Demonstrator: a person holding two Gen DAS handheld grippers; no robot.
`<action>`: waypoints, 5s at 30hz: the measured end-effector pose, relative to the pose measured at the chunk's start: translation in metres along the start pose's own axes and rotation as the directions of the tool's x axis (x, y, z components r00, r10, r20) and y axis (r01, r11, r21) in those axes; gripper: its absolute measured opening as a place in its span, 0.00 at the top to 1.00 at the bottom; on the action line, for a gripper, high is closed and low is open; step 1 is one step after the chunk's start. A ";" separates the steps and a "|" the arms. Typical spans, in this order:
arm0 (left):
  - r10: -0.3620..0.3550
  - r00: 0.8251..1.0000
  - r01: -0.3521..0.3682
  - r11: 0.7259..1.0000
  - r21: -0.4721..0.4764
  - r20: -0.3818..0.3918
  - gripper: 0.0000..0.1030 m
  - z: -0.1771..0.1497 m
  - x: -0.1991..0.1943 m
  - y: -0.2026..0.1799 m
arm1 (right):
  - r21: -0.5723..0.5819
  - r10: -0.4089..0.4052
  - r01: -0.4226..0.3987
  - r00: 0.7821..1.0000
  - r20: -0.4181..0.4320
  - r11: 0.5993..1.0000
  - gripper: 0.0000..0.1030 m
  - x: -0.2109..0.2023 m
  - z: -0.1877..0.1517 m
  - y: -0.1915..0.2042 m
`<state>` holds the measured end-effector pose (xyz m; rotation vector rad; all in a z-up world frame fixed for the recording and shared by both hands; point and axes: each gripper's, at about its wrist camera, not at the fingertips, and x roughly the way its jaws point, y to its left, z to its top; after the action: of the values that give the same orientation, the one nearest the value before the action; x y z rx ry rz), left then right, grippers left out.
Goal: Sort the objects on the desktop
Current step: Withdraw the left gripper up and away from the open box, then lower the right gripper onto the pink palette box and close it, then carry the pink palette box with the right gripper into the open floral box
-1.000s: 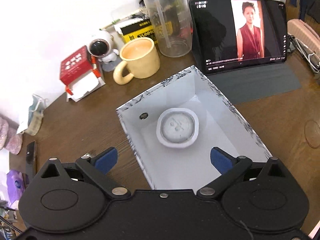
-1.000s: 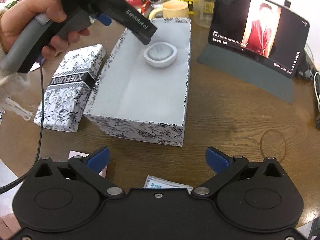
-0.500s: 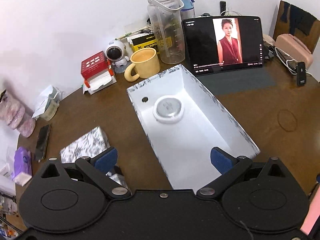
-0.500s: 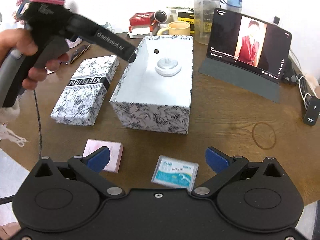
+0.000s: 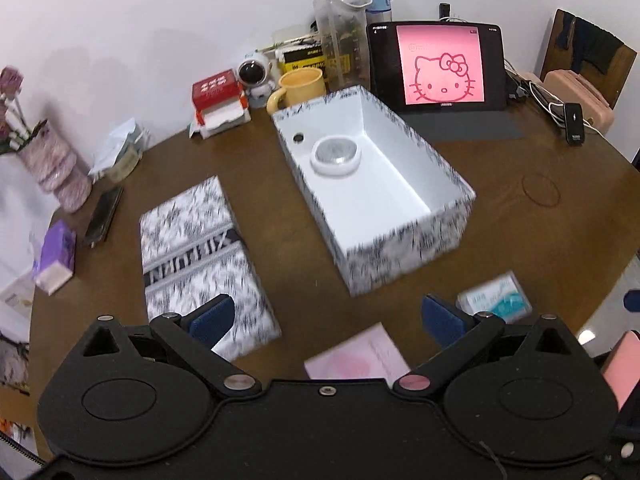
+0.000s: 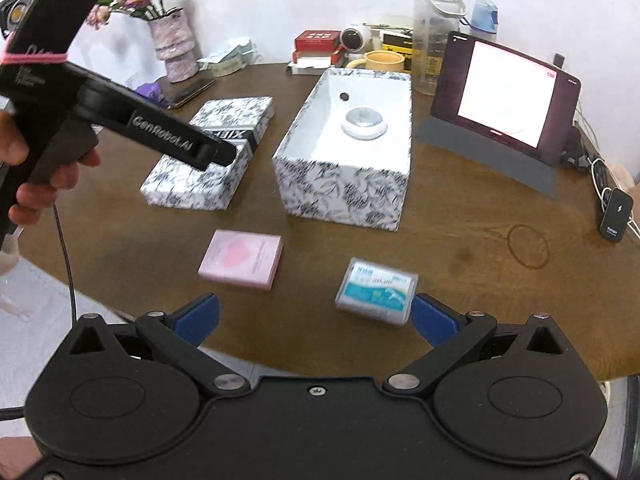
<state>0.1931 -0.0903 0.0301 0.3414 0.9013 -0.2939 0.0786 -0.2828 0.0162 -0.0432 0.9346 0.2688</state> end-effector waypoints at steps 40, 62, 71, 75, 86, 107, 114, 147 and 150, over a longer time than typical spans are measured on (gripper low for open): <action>-0.025 0.991 0.023 1.000 -0.012 -0.135 0.02 -0.105 0.009 0.052 | -0.694 0.198 -0.336 0.941 -0.274 0.637 0.00 0.142 0.044 0.081; -0.122 0.960 0.118 0.993 -0.031 -0.250 0.02 -0.103 0.071 0.069 | -0.762 0.155 -0.555 0.830 -0.536 0.333 0.15 0.247 0.063 0.105; -0.132 0.958 0.125 0.991 -0.045 -0.254 0.02 -0.095 0.076 0.071 | -0.784 0.142 -0.574 0.819 -0.557 0.235 0.30 0.237 0.062 0.098; -0.123 0.956 0.114 0.992 -0.051 -0.267 0.02 -0.094 0.077 0.070 | -0.792 0.120 -0.578 0.816 -0.565 0.197 0.33 0.233 0.064 0.100; -0.105 0.963 0.094 0.994 -0.058 -0.250 0.02 -0.086 0.057 0.069 | -0.803 0.185 -0.545 0.838 -0.513 0.240 0.33 0.214 0.087 0.097; -0.187 0.972 0.191 0.981 0.019 -0.140 0.02 0.011 -0.020 0.061 | -0.808 0.168 -0.274 0.962 -0.217 0.521 0.33 0.097 0.154 0.039; -0.196 0.967 0.209 0.976 0.067 -0.159 0.02 0.031 -0.006 0.058 | -0.792 0.123 -0.224 0.975 -0.187 0.569 0.33 0.096 0.185 0.009; -0.330 0.906 0.367 0.924 0.106 -0.266 0.02 0.097 0.108 0.090 | -0.799 -0.034 -0.410 0.881 -0.471 0.440 0.33 0.329 0.220 -0.025; -0.327 0.904 0.369 0.922 0.115 -0.274 0.02 0.099 0.115 0.089 | -0.802 -0.035 -0.419 0.878 -0.478 0.425 0.33 0.332 0.217 -0.027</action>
<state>0.3657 -0.0623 0.0094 0.3734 1.1935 -0.6719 0.4433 -0.2064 -0.1217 -1.0549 1.1446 1.0207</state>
